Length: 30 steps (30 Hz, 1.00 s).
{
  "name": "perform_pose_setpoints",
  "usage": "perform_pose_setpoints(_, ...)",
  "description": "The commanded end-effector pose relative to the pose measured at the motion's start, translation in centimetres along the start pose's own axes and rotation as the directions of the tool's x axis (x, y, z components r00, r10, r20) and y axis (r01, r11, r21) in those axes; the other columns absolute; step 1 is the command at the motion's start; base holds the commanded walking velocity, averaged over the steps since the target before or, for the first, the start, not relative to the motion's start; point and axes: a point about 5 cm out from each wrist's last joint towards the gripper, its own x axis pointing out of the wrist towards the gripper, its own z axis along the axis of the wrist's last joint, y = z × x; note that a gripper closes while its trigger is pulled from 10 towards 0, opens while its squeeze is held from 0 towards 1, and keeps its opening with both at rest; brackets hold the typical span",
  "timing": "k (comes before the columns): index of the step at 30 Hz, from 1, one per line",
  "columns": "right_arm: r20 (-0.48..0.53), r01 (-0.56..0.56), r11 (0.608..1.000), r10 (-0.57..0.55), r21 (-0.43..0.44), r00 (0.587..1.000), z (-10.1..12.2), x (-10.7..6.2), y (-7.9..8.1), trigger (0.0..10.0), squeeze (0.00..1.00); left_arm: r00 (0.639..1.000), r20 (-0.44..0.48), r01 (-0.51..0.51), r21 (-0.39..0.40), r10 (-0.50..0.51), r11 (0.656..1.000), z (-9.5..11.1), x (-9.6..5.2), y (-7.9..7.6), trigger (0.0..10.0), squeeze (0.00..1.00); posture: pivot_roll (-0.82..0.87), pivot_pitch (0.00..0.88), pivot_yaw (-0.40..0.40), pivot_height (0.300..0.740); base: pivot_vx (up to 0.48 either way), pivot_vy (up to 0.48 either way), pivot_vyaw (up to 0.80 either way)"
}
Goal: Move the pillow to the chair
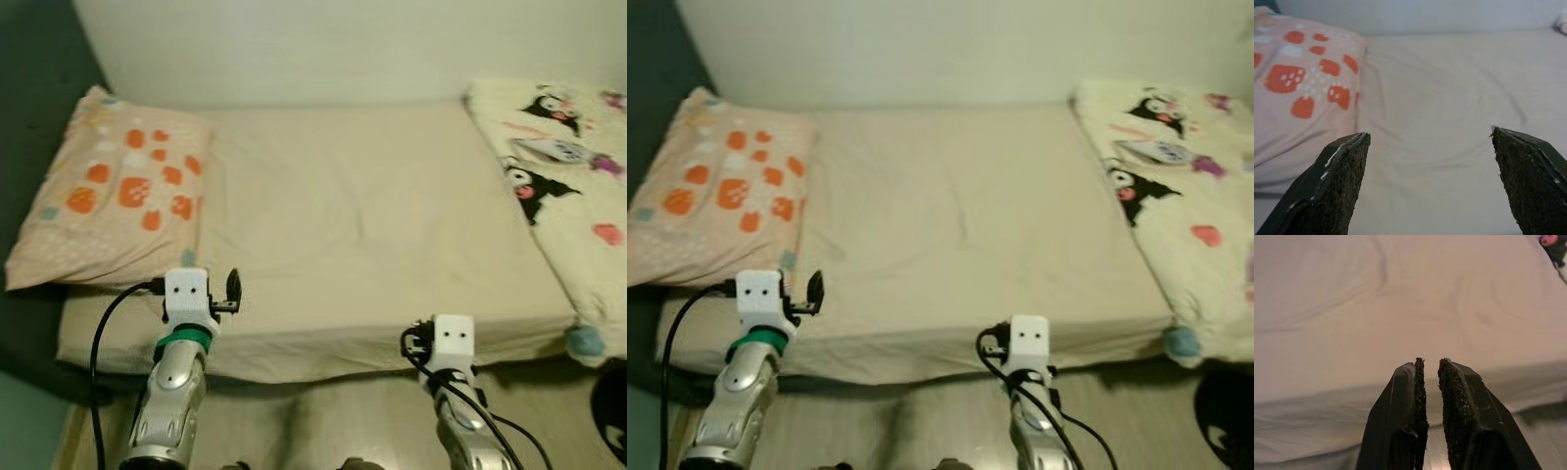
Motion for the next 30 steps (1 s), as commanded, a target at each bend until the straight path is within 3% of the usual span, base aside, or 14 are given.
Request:
perform_pose_setpoints(1,-0.015,-0.016,1.000,0.016,-0.001,1.000,-0.2,-0.1,0.6,10.0,0.00,0.999,-0.036,-0.021,0.015,0.022,1.000,-0.8,-0.3,0.7,10.0,0.00,-0.03,0.063,0.056,0.740,0.000,0.000,0.00)
perform_pose_setpoints(10,-0.027,-0.044,0.998,0.042,-0.050,0.999,0.1,0.6,1.0,10.0,0.00,0.998,-0.052,-0.029,0.033,0.031,0.999,-1.5,-0.9,1.0,10.0,0.00,0.00,0.042,0.025,0.740,0.000,0.000,0.00)
perform_pose_setpoints(15,-0.040,-0.041,0.999,0.040,-0.023,0.998,0.0,1.0,1.1,10.0,0.00,0.995,-0.099,-0.023,0.052,0.028,0.998,-2.3,-0.9,1.5,10.0,0.00,0.02,0.037,0.027,0.740,0.000,0.000,0.00)
perform_pose_setpoints(22,-0.187,-0.036,0.999,0.030,-0.028,0.982,-2.7,1.0,0.8,10.0,0.00,0.971,-0.235,0.046,0.047,-0.034,0.998,-5.4,-1.9,1.3,10.0,0.00,0.06,0.040,0.003,0.740,0.000,0.000,0.00)
perform_pose_setpoints(25,-0.324,-0.036,0.995,0.004,-0.094,0.946,-5.2,0.3,0.7,10.0,0.00,0.908,-0.419,0.002,0.036,0.014,0.999,-9.5,-3.3,2.3,10.0,0.00,0.07,0.044,-0.020,0.740,0.000,0.000,0.00)
perform_pose_setpoints(26,-0.324,-0.036,0.995,0.004,-0.094,0.946,-5.2,0.3,0.7,10.0,0.00,0.908,-0.419,0.002,0.036,0.014,0.999,-9.5,-3.3,2.3,10.0,0.00,0.07,0.044,-0.020,0.740,0.000,0.000,0.00)
perform_pose_setpoints(29,-0.487,-0.013,0.987,-0.067,-0.159,0.871,-7.9,-1.2,-0.1,10.0,0.00,0.780,-0.621,-0.098,0.007,0.081,0.995,-13.2,-5.4,2.9,10.0,0.00,0.08,0.048,-0.033,0.740,0.000,0.000,0.00)
perform_pose_setpoints(30,-0.487,-0.013,0.987,-0.067,-0.159,0.871,-7.9,-1.2,-0.1,10.0,0.00,0.780,-0.621,-0.098,0.007,0.081,0.995,-13.2,-5.4,2.9,10.0,0.00,0.08,0.048,-0.033,0.740,0.000,0.000,0.00)
